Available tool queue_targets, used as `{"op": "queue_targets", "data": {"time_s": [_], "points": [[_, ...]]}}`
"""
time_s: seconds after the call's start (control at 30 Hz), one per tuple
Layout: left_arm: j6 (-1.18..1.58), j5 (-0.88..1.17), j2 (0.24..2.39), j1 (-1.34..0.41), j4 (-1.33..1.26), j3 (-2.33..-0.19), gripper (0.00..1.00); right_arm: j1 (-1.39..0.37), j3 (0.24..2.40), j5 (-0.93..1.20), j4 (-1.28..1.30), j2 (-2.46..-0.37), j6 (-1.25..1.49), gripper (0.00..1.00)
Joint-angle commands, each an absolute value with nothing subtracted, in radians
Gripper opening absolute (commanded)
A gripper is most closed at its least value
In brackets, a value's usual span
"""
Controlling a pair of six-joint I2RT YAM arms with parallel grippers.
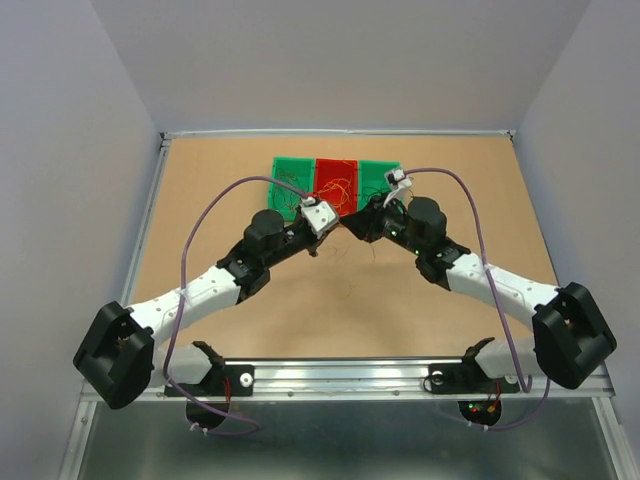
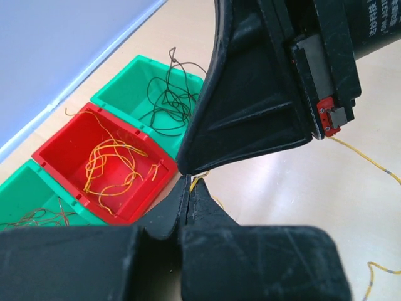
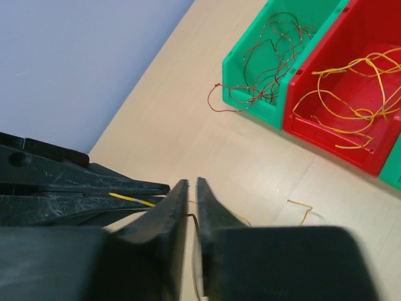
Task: Untangle the cables
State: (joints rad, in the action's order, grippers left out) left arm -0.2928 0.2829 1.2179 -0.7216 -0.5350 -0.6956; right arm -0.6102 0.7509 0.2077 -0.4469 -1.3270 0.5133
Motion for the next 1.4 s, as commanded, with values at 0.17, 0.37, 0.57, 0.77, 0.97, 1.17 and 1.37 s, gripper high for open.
{"op": "queue_targets", "data": {"time_s": [0.17, 0.37, 0.57, 0.77, 0.97, 1.17, 1.37], "points": [[-0.298, 0.267, 1.123, -0.707, -0.612, -0.756, 0.00, -0.589, 0.664, 0.140, -0.460, -1.206, 0.394, 0.77], [-0.288, 0.313, 1.126, -0.692, -0.571, -0.785, 0.00, -0.589, 0.621, 0.242, -0.551, -1.174, 0.347, 0.84], [-0.298, 0.394, 1.126, -0.687, -0.531, -0.801, 0.00, -0.591, 0.575, 0.409, -0.686, -1.152, 0.319, 0.93], [-0.305, 0.557, 1.129, -0.686, -0.477, -0.822, 0.00, -0.594, 0.571, 0.451, -0.718, -1.173, 0.308, 0.98], [-0.301, 0.666, 1.160, -0.687, -0.417, -0.860, 0.00, -0.656, 0.604, 0.391, -0.672, -1.207, 0.239, 1.00], [-0.253, 0.643, 1.166, -0.684, -0.399, -0.887, 0.00, -0.788, 0.626, 0.261, -0.649, -1.255, 0.138, 1.00], [-0.173, 0.701, 1.180, -0.676, -0.377, -0.923, 0.00, -0.833, 0.608, 0.184, -0.719, -1.292, 0.115, 1.00]]}}
